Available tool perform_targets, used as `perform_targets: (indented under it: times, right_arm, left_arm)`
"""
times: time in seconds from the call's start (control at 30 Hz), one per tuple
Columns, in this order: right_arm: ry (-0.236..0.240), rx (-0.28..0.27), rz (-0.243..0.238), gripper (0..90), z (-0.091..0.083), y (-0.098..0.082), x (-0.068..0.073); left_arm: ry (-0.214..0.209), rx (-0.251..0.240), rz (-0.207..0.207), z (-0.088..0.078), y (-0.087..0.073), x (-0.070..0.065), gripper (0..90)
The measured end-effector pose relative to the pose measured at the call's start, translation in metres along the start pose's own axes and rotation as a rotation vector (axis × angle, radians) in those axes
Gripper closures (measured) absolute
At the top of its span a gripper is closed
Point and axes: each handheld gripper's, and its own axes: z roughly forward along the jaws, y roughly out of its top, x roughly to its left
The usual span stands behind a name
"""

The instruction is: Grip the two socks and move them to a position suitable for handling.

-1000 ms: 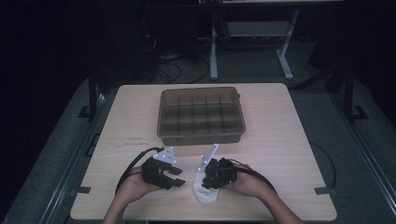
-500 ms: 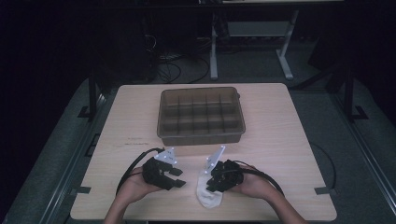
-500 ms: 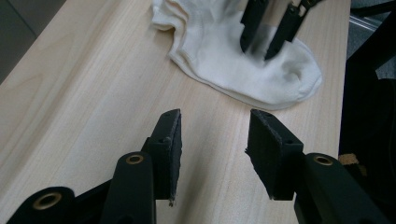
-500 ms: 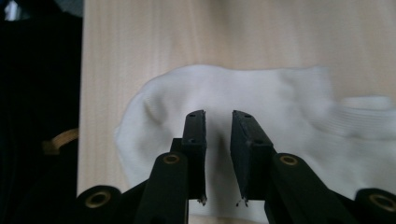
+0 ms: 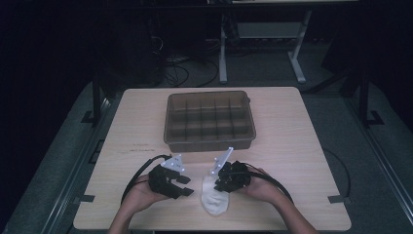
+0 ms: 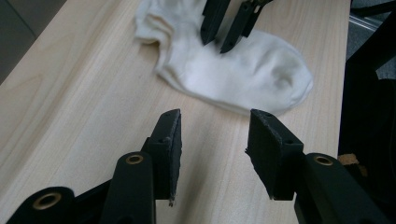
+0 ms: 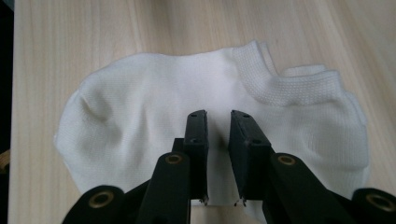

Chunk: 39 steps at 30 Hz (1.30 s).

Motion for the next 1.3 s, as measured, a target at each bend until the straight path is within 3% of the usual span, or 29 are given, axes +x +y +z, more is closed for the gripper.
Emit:
perform_targets:
  times: [0.17,0.5,0.77,1.03,1.17,1.3]
  right_arm:
    - [0.032,-0.033,0.011,72.3,-0.005,0.000,0.001]
    - [0.102,-0.068,-0.045,63.2,-0.024,-0.002,0.029]
    - [0.139,-0.065,-0.102,61.0,-0.016,-0.002,0.048]
    - [0.125,-0.045,-0.135,60.6,-0.005,0.001,0.052]
    - [0.115,-0.019,-0.130,54.3,0.005,0.001,0.052]
    - [0.093,-0.027,-0.142,55.3,0.005,-0.001,0.054]
  left_arm:
    - [0.002,-0.001,-0.006,-0.001,-0.001,0.001,54.6]
    - [0.006,-0.004,-0.005,-0.001,-0.001,0.001,54.6]
    - [0.008,-0.004,-0.008,-0.002,-0.002,0.002,54.6]
    - [0.007,-0.007,-0.011,-0.002,-0.002,0.001,54.6]
    - [0.005,-0.007,-0.009,-0.003,-0.002,0.002,54.6]
    - [0.005,-0.007,-0.010,-0.003,-0.002,0.002,54.6]
